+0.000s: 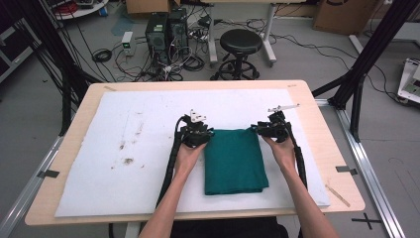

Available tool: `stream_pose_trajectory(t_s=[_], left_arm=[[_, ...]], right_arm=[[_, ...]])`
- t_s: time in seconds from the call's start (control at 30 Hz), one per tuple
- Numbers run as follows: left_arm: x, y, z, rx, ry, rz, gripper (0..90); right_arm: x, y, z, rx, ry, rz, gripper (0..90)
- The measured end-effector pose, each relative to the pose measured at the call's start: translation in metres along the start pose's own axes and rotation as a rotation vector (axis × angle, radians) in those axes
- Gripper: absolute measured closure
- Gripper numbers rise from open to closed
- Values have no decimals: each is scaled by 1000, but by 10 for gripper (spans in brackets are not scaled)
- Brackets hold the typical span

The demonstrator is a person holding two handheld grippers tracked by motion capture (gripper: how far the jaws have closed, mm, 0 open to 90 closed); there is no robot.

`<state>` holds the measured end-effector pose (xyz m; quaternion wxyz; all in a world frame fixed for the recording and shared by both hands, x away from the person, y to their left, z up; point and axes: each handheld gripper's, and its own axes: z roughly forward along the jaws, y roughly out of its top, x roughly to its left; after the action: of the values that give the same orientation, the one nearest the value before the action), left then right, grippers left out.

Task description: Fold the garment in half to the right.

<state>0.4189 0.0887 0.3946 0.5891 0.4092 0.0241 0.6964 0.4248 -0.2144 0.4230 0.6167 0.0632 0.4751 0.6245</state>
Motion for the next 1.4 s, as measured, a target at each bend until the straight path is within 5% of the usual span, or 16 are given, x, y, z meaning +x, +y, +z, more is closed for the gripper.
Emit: stream_pose_trajectory(t_s=[0.13, 0.43, 0.5, 0.73, 0.8, 0.9, 1.0, 1.2, 1.27, 1.4], left_arm=[[7, -4, 7, 44, 50, -9, 705], [9, -6, 11, 50, 81, 2, 692], [9, -5, 5, 44, 84, -8, 661], [-11, -6, -31, -29, -61, 66, 646], [-19, -9, -38, -21, -117, 107, 646], [-27, -19, -41, -1, -178, 110, 648], [-27, -29, -36, 62, -174, 127, 652], [-22, -38, -35, 91, -136, 120, 654], [-21, -40, -41, 73, -126, 111, 641], [-25, -44, -62, -13, -216, 105, 631]], right_arm=[[-8, -5, 9, 28, 12, 57, 623], [-13, -14, 15, 82, -64, 48, 683], [-14, -15, 10, 72, -65, 67, 641], [1, -25, -26, -73, 34, 58, 610], [12, -31, -35, -90, 64, 22, 620], [30, -42, -40, -64, 164, -32, 624], [45, -59, -35, -13, 215, -71, 639], [49, -78, -32, 20, 165, -88, 644], [47, -80, -39, 3, 163, -76, 598], [49, -86, -59, -41, 195, -65, 602]])
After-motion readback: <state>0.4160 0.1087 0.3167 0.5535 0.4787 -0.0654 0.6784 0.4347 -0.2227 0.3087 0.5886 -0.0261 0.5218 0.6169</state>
